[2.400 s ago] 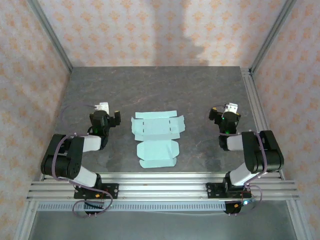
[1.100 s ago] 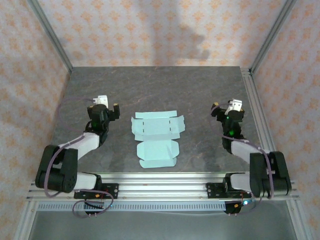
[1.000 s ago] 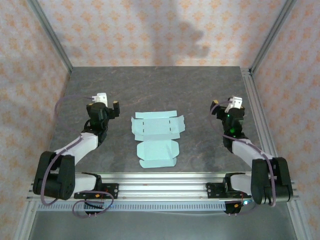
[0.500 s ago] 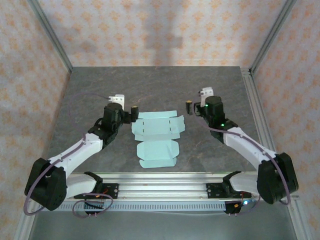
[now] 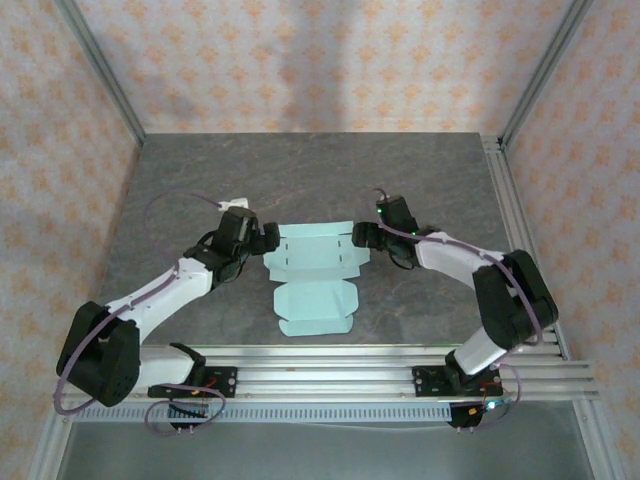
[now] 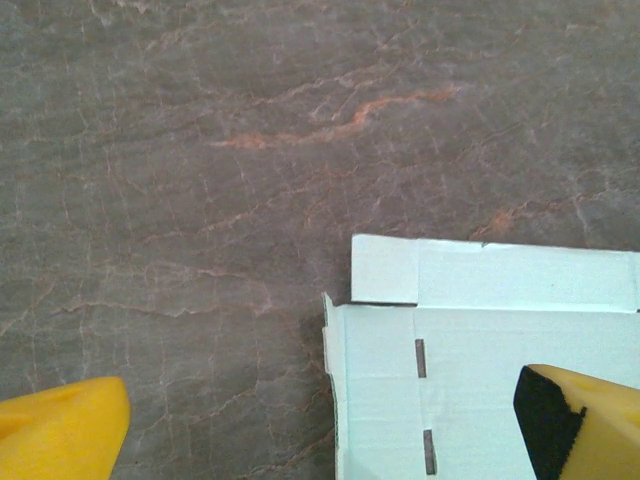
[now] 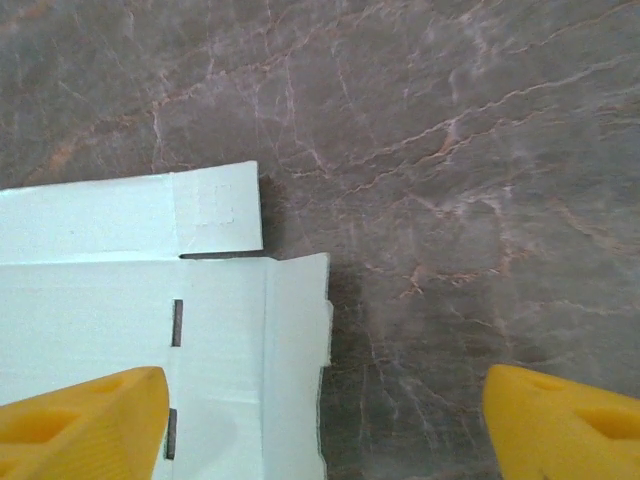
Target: Fold the paper box
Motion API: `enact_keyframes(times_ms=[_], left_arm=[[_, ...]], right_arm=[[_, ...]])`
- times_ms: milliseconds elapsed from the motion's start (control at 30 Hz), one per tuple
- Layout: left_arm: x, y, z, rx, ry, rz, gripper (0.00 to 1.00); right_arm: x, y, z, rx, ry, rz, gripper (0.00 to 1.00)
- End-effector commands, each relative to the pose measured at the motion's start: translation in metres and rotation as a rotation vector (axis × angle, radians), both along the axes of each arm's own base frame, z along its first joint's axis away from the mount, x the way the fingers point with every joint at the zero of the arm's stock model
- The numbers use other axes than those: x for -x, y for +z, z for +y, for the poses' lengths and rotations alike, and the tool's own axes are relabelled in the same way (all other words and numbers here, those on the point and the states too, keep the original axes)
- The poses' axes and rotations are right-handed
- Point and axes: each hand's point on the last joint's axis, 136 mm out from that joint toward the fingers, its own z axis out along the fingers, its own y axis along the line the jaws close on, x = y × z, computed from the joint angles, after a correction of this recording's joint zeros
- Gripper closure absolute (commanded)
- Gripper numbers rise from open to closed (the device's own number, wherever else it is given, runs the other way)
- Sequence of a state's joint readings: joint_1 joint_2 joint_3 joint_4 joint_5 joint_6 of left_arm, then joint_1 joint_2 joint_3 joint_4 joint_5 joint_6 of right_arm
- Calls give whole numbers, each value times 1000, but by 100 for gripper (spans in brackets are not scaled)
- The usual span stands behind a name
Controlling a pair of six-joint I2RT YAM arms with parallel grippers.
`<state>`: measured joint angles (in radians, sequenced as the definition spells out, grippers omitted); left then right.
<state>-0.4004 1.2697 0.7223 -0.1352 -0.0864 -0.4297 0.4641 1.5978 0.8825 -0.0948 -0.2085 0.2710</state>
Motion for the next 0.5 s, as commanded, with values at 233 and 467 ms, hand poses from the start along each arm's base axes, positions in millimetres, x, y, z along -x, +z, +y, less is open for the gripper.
enact_keyframes(times_ms=[233, 467], left_arm=[[6, -10, 5, -51, 2, 54, 0], [6, -9, 3, -41, 0, 55, 0]], right_arm=[[-7, -26, 21, -95, -34, 138, 56], [-21, -24, 22, -135, -77, 120, 89]])
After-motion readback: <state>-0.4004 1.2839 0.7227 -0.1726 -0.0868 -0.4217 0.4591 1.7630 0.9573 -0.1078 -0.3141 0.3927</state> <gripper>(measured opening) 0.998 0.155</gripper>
